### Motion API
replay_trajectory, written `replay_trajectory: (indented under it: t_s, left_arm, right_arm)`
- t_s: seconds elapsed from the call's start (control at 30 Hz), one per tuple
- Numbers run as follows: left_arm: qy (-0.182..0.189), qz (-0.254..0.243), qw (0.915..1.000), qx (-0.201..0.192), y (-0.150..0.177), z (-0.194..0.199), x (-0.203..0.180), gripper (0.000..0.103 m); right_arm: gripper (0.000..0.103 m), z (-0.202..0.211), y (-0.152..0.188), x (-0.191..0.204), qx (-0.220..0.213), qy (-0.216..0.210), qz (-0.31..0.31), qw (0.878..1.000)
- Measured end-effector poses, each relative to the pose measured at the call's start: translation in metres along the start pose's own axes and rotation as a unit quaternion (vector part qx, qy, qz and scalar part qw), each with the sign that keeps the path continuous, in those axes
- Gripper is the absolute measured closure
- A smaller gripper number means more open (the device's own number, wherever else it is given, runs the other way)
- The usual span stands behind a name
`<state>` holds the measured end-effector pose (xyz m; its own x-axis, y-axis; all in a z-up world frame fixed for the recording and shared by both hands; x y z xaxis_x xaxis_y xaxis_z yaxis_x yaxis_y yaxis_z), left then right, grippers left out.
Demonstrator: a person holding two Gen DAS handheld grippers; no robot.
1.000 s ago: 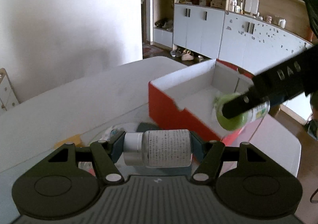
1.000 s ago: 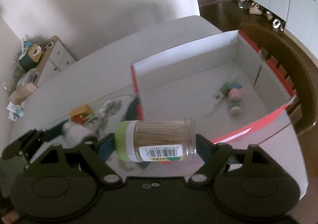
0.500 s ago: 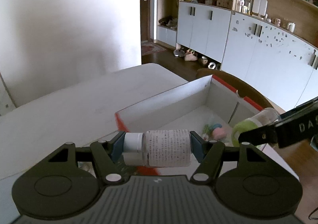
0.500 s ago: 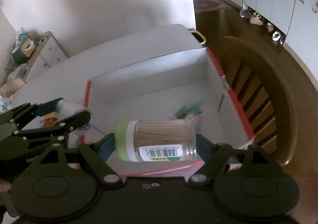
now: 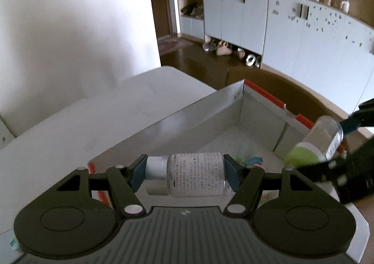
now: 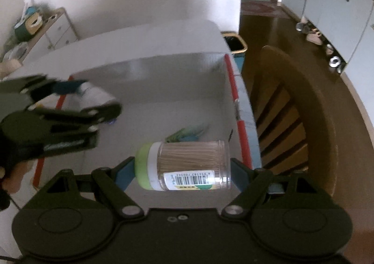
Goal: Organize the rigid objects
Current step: 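Carry the pill bottle and toothpick jar into the shoebox and release both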
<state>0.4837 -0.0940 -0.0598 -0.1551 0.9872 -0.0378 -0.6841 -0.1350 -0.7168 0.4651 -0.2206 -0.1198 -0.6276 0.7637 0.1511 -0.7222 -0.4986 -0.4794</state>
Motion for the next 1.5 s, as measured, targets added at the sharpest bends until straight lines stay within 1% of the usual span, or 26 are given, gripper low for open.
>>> replay_trajectory:
  t_s: [0.13, 0.4, 0.57, 0.7, 0.77, 0.9, 0.97, 1.03, 1.17, 1.37, 1.5]
  left_arm:
    - [0.000, -0.008, 0.9998, 0.017, -0.004, -0.025, -0.008, 0.035]
    - [-0.006, -0.020, 0.9987, 0.046, -0.018, -0.073, -0.025, 0.035]
    - [-0.003, -0.024, 0.9979, 0.060, -0.018, -0.094, -0.034, 0.035]
    - [-0.002, -0.025, 0.9968, 0.076, -0.012, -0.107, -0.039, 0.035]
    - [-0.004, -0.022, 0.9964, 0.082, -0.010, -0.111, -0.039, 0.035]
    - [-0.008, -0.015, 0.9953, 0.095, -0.006, -0.119, -0.039, 0.035]
    - [-0.006, -0.010, 0.9946, 0.103, -0.004, -0.122, -0.039, 0.035]
    - [-0.007, -0.010, 0.9947, 0.102, -0.003, -0.122, -0.039, 0.035]
    - [-0.006, -0.002, 0.9940, 0.109, -0.002, -0.123, -0.037, 0.034]
    - [-0.009, 0.002, 0.9930, 0.118, -0.002, -0.122, -0.033, 0.035]
    - [-0.012, 0.003, 0.9937, 0.111, -0.001, -0.113, -0.032, 0.035]
  right_arm:
    - [0.019, -0.014, 0.001, 0.007, 0.014, -0.005, 0.022, 1.000]
    - [0.019, -0.033, 0.001, 0.016, 0.028, -0.015, 0.041, 0.999]
    - [0.019, -0.040, 0.002, 0.018, 0.030, -0.012, 0.059, 0.998]
    - [0.021, -0.044, 0.000, 0.019, 0.027, -0.013, 0.060, 0.998]
    - [0.025, -0.045, -0.003, 0.020, 0.025, -0.006, 0.064, 0.998]
    - [0.031, -0.047, -0.013, 0.016, 0.023, -0.009, 0.052, 0.998]
    - [0.031, -0.047, -0.015, 0.013, 0.021, -0.010, 0.048, 0.999]
    - [0.030, -0.047, -0.015, 0.012, 0.021, -0.010, 0.045, 0.999]
    - [0.023, -0.042, -0.012, 0.012, 0.019, -0.014, 0.036, 0.999]
    - [0.022, -0.036, -0.010, 0.012, 0.013, -0.017, 0.028, 0.999]
    - [0.021, -0.030, -0.007, 0.010, 0.009, -0.018, 0.024, 0.999]
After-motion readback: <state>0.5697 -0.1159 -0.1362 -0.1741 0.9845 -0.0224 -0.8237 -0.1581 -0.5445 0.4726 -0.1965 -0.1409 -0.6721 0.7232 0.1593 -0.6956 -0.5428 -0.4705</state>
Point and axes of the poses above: each gripper's, at about its wrist camera, not at the fingertips, and z roughly against the way its jaws point, x to its left, y to its underside, the point moved 6 cm from there along -z, roughly the way its jaws point, and after that the axes turned 1 degree about -y, right-handed, at the moved point
